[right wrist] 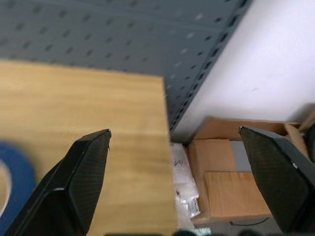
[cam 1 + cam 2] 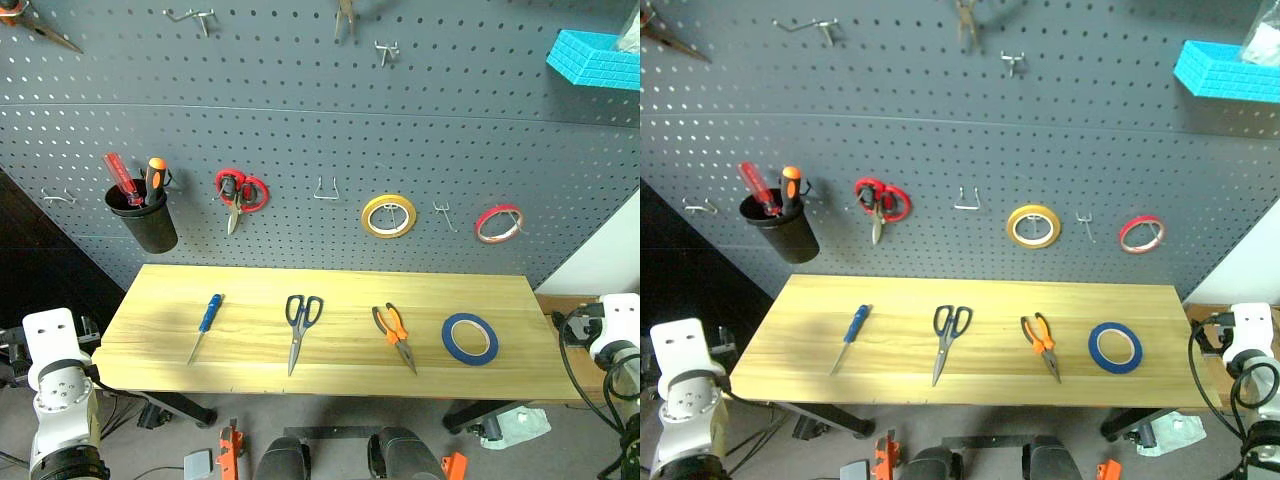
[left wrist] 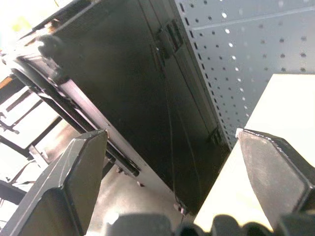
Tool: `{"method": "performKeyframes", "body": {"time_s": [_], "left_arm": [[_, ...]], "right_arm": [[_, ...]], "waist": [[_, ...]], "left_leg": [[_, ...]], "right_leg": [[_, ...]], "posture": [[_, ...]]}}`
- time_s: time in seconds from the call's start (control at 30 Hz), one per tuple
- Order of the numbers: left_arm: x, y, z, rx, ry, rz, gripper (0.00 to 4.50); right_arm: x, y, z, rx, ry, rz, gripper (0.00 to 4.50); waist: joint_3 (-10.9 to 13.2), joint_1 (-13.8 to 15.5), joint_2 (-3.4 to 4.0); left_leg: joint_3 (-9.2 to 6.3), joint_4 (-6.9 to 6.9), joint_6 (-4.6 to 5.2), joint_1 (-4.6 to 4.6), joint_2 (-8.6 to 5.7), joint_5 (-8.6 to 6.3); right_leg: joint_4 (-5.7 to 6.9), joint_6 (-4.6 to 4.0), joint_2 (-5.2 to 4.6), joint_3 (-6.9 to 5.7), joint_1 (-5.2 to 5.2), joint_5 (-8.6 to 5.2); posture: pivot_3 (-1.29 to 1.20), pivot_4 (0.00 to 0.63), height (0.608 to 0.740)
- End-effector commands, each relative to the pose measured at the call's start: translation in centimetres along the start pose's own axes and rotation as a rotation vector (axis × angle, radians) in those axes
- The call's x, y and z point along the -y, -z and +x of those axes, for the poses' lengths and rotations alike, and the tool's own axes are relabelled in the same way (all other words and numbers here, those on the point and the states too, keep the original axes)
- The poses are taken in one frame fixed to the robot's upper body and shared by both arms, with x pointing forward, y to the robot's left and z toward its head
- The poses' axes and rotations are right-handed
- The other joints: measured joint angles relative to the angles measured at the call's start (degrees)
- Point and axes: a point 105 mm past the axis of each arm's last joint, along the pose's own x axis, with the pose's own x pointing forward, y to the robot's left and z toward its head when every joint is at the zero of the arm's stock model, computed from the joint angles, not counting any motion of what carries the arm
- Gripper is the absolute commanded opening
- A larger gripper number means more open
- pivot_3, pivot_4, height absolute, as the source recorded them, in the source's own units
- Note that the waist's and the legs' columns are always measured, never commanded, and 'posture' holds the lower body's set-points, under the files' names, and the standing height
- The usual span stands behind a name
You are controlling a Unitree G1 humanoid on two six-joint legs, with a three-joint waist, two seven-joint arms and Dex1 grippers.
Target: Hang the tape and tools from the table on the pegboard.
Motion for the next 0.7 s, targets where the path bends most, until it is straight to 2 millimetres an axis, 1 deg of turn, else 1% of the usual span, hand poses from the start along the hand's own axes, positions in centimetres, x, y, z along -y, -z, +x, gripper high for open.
{"method": "performKeyframes", "body": {"time_s": [0.03,0.07,0.13,0.17,0.2,0.23,0.3,0.33,0.4,0.47,0.5,0.57,0.63,0.7], "left_arm": [[3.6,-2.9,-0.9,0.105,0.232,0.008,4.46],[4.5,-3.4,-1.4,0.125,0.291,0.022,4.46],[6.9,-4.6,-2.7,0.182,0.452,0.05,4.46],[8.5,-5.3,-3.6,0.213,0.556,0.08,4.46],[9.5,-5.6,-4.2,0.23,0.625,0.101,4.46],[9.9,-5.8,-4.6,0.237,0.662,0.113,4.46],[11.6,-6.6,-5.7,0.276,0.77,0.154,4.46],[13.0,-7.4,-6.7,0.308,0.861,0.178,4.46],[14.6,-8.3,-8.1,0.347,0.98,0.192,4.46],[16.3,-9.2,-10.0,0.372,1.122,0.192,4.46],[17.2,-9.6,-11.0,0.372,1.197,0.183,4.46],[18.8,-10.4,-12.8,0.411,1.325,0.216,4.46],[20.0,-11.5,-14.9,0.524,1.457,0.256,4.46],[20.8,-11.7,-15.9,0.518,1.544,0.264,4.46]], "right_arm": [[-2.4,-2.1,-0.3,0.048,-0.15,-0.11,4.5],[-3.3,-2.3,-0.6,0.049,-0.198,-0.117,4.5],[-5.8,-2.4,-1.3,0.044,-0.321,-0.149,4.5],[-7.1,-2.4,-1.7,0.042,-0.379,-0.17,4.5],[-7.9,-2.5,-2.0,0.04,-0.413,-0.183,4.5],[-8.3,-2.5,-2.2,0.038,-0.429,-0.19,4.5],[-9.3,-3.0,-2.5,0.042,-0.454,-0.199,4.5],[-10.1,-3.5,-2.7,0.058,-0.483,-0.207,4.5],[-11.2,-4.2,-3.0,0.076,-0.52,-0.225,4.5],[-12.3,-4.5,-3.3,0.069,-0.554,-0.277,4.5],[-12.8,-4.4,-3.3,0.054,-0.572,-0.312,4.5],[-14.1,-4.1,-3.2,0.021,-0.6,-0.355,4.5],[-15.3,-4.4,-2.8,-0.003,-0.626,-0.358,4.5],[-15.6,-5.1,-2.1,-0.01,-0.597,-0.323,4.5]], "waist": [[0.0,0.0,0.05],[0.0,0.0,0.05],[0.1,0.0,0.1],[0.1,0.0,0.11],[0.1,0.0,0.16],[0.2,0.0,0.2],[0.3,0.1,0.31],[0.4,0.1,0.35],[0.5,0.0,0.42],[0.7,0.0,0.46],[0.9,0.0,0.48],[1.2,-0.1,0.5],[1.8,-0.2,0.47],[2.2,-0.4,0.45]], "left_leg": [[-0.01,0.0,0.0,0.0,0.0,0.0],[-0.01,0.0,0.0,0.01,0.01,0.0],[-0.02,0.01,0.0,0.0,0.02,0.0],[-0.03,0.01,-0.01,-0.01,0.03,0.0],[-0.03,0.0,-0.01,-0.01,0.04,0.0],[-0.02,0.0,-0.01,-0.03,0.04,-0.01],[-0.05,0.0,-0.01,-0.02,0.06,-0.01],[-0.05,0.0,-0.01,-0.04,0.06,-0.01],[-0.03,0.0,-0.01,-0.1,0.06,-0.01],[0.0,0.0,-0.01,-0.13,0.05,-0.01],[0.01,0.0,-0.01,-0.14,0.05,-0.01],[0.02,0.0,-0.01,-0.22,0.05,-0.01],[0.03,-0.01,-0.01,-0.25,0.04,-0.01],[0.05,0.0,0.0,-0.41,0.04,0.0]], "right_leg": [[0.01,-0.03,-0.01,0.01,0.0,-0.02],[0.01,-0.27,-0.01,0.02,-0.01,-0.16],[0.02,-0.29,-0.01,0.04,-0.01,-0.17],[0.01,-0.31,-0.01,0.07,-0.01,-0.18],[-0.01,-0.32,0.0,0.07,0.0,-0.2],[0.0,-0.35,0.0,0.05,-0.02,-0.21],[0.01,-0.36,0.0,0.05,-0.04,-0.22],[0.02,-0.36,0.0,0.06,-0.08,-0.22],[0.03,-0.36,0.01,0.06,-0.18,-0.22],[0.04,-0.36,0.02,0.03,-0.26,-0.22],[0.03,-0.36,0.03,0.04,-0.27,-0.22],[0.04,-0.36,0.03,0.04,-0.35,-0.22],[0.03,-0.35,0.05,0.03,-0.39,-0.22],[0.09,-0.36,0.06,0.06,-0.62,-0.22]], "posture": [[-0.08,0.105,0.74],[-0.08,0.108,0.74],[-0.09,0.112,0.74],[-0.09,0.114,0.74],[-0.1,0.116,0.74],[-0.1,0.117,0.74],[-0.1,0.121,0.74],[-0.11,0.125,0.74],[-0.11,0.128,0.74],[-0.12,0.147,0.74],[-0.12,0.147,0.74],[-0.13,0.16,0.74],[-0.14,0.174,0.74],[-0.15,0.187,0.74]]}}
